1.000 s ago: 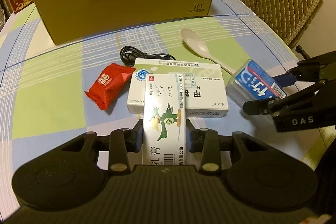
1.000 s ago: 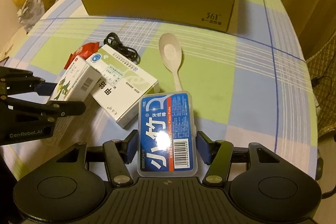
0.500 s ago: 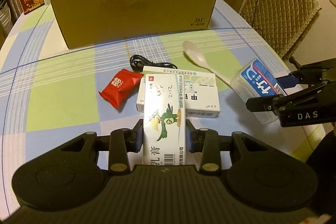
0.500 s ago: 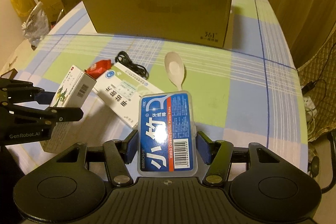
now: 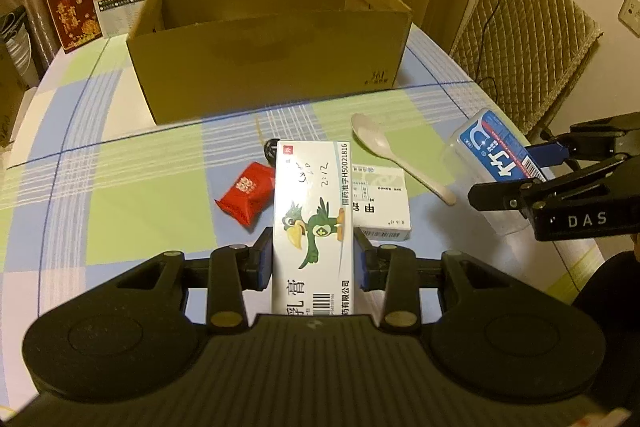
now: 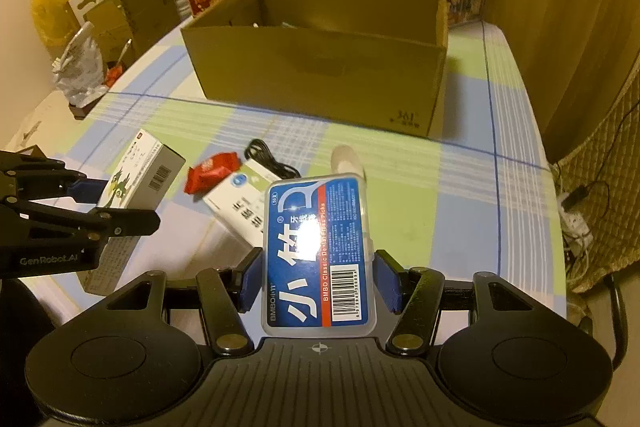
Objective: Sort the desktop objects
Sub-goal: 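Carry the ointment box and toothpick case into the cardboard box with both tools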
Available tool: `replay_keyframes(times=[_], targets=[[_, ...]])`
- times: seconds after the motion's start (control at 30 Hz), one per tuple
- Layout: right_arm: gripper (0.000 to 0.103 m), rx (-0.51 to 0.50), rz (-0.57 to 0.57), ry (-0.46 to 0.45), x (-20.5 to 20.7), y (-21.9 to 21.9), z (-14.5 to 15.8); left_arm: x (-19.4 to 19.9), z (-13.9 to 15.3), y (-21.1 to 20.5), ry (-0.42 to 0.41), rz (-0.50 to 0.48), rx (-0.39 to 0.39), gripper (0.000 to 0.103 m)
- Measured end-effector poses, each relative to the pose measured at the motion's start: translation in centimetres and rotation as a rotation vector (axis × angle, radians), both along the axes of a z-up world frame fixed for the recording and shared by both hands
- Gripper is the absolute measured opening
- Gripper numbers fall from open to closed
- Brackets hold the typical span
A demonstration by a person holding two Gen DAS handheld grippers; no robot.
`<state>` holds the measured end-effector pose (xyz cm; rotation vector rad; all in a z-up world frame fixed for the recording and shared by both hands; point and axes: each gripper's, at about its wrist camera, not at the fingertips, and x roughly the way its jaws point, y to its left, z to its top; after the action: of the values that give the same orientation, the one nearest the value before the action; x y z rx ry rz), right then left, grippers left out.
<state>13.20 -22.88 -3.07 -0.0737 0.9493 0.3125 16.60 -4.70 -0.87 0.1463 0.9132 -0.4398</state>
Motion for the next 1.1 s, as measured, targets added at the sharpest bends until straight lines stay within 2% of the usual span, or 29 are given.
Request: replay_keyframes(times=[0.57,1.1], targets=[[0.055,0.001,0.019,-0.048,0.6,1.0,2.6,1.0,2.6,0.6,-0.033,0.008,-0.016,0.033],[0.055,-0.009,0.03,-0.074,3.9,1.6,4.3,3.7,3.5,0.9,-0.06,0.003,0.005,0.033]])
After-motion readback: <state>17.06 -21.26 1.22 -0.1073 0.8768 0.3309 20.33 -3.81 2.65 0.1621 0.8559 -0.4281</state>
